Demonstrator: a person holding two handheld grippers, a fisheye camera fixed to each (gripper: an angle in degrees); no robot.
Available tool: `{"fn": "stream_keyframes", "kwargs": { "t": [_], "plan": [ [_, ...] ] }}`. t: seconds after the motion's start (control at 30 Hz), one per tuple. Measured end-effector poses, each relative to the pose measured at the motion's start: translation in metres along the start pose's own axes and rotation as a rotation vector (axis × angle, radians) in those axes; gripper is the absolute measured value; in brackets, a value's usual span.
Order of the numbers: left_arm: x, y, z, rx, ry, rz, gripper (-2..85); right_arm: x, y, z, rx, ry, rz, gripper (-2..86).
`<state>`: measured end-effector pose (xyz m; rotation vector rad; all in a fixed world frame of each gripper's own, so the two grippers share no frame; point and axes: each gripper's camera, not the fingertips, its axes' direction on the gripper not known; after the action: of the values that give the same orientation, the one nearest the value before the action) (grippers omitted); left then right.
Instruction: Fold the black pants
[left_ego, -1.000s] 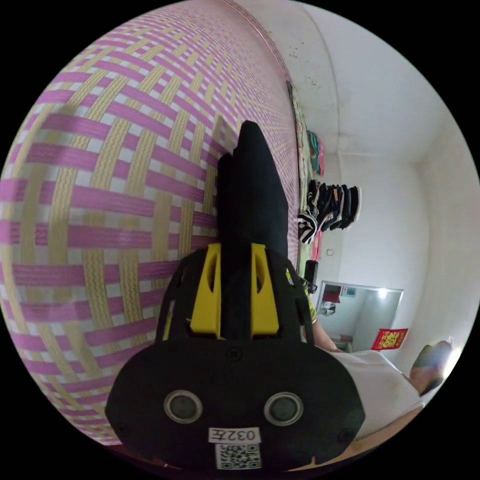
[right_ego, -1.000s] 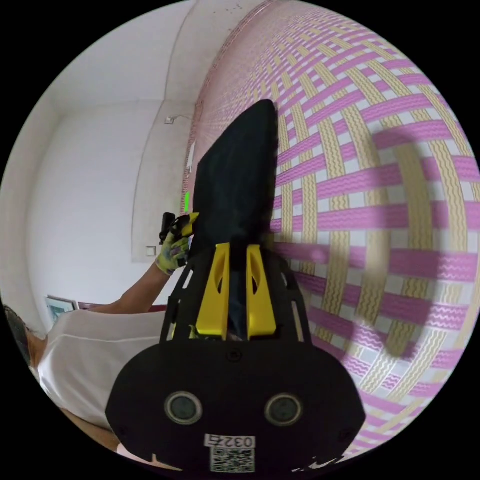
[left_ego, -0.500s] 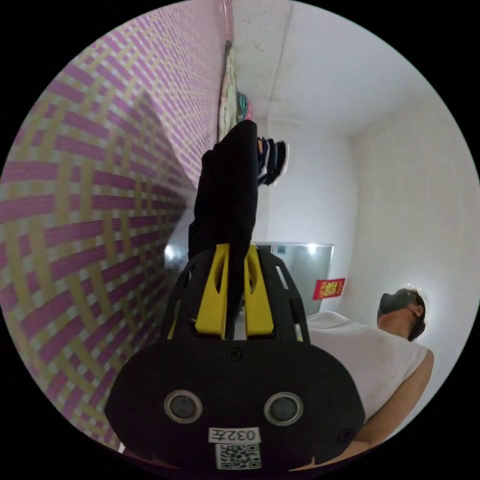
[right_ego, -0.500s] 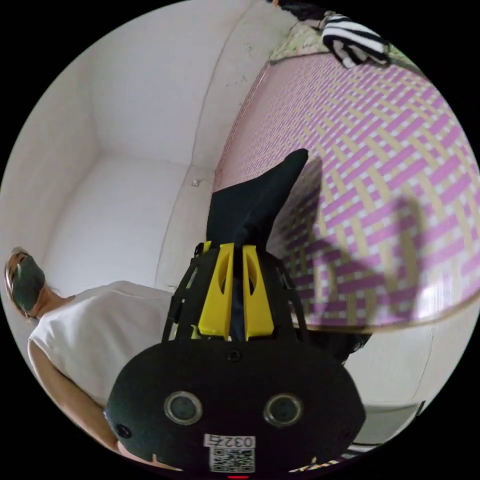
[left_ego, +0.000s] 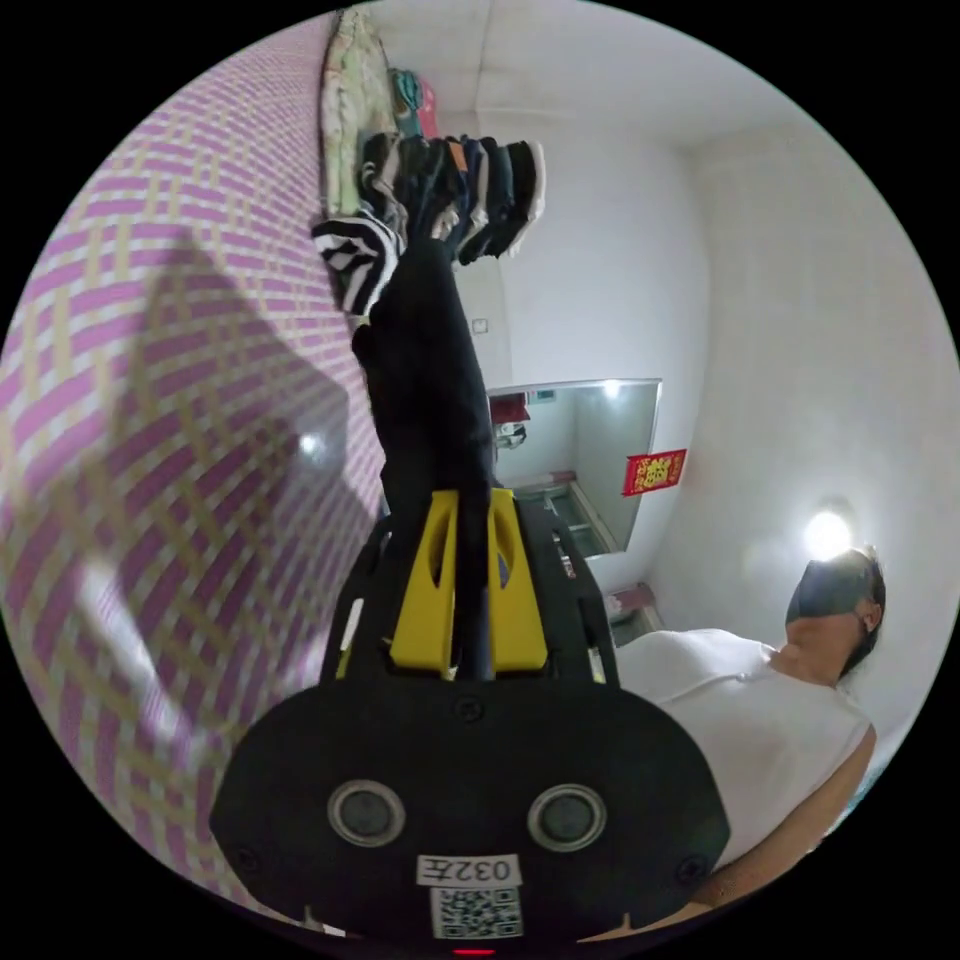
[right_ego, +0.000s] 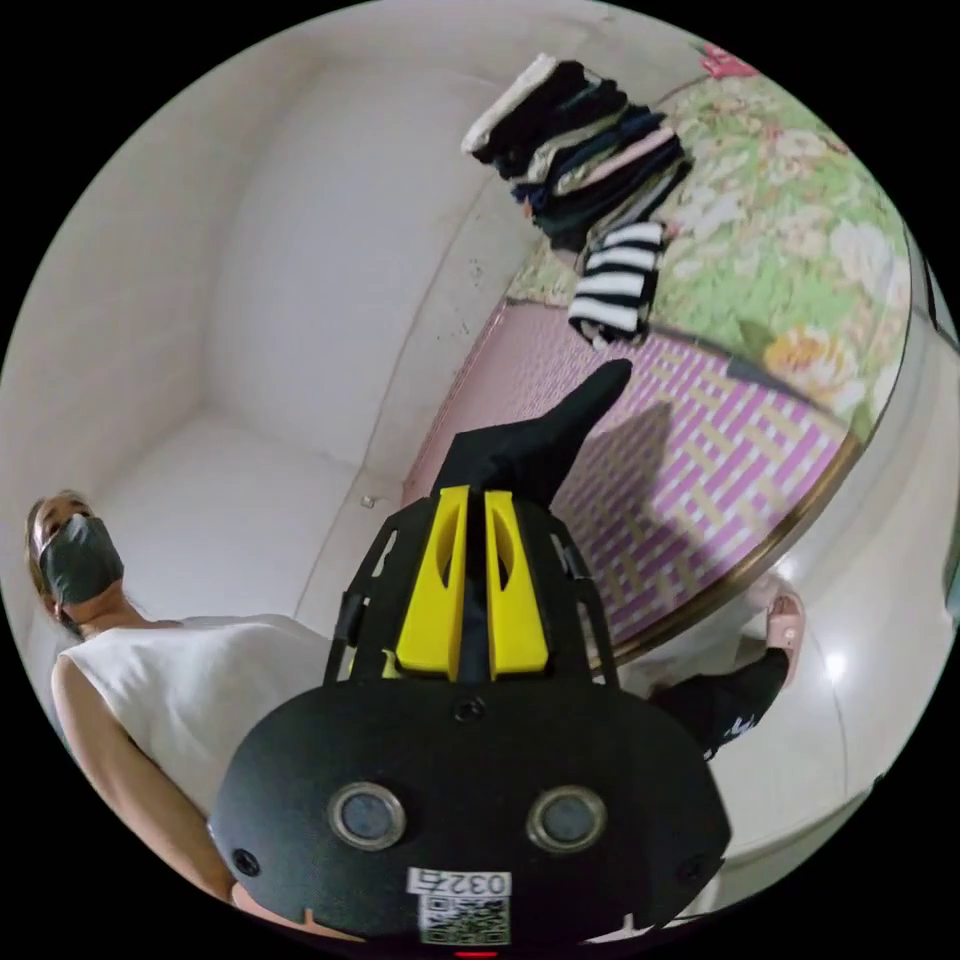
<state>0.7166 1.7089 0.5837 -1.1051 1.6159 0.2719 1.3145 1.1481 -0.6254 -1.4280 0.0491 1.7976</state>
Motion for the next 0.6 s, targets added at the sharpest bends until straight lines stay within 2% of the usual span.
{"fn": "stream_keyframes", "kwargs": {
  "t": [0.17, 0.3, 0.33, 0.4, 0.5, 0.53, 0.6],
  "plan": [
    [0.071, -0.141, 0.106, -0.110, 0.009, 0.159, 1.0, 0.005, -0.092, -0.071, 0.155, 0.005, -0.121, 2.7],
    [0.138, -0.279, 0.201, -0.104, -0.044, 0.227, 4.1, 0.033, -0.198, -0.131, 0.340, -0.020, -0.179, 4.0],
    [0.139, -0.297, 0.210, -0.103, -0.056, 0.215, 4.1, 0.042, -0.214, -0.136, 0.358, 0.004, -0.166, 4.3],
    [0.124, -0.342, 0.217, -0.072, -0.091, 0.153, 2.2, 0.100, -0.269, -0.144, 0.352, 0.220, 0.071, 7.2],
    [0.092, -0.321, 0.174, 0.068, 0.042, 0.118, -0.2, 0.134, -0.295, -0.122, 0.343, 0.457, 0.113, 6.6],
    [0.085, -0.310, 0.164, 0.079, 0.025, 0.112, -0.4, 0.136, -0.296, -0.111, 0.336, 0.444, 0.083, 6.3],
    [0.056, -0.257, 0.122, 0.092, -0.119, 0.045, -1.1, 0.144, -0.305, -0.038, 0.220, 0.363, -0.058, 5.9]
  ]
}}
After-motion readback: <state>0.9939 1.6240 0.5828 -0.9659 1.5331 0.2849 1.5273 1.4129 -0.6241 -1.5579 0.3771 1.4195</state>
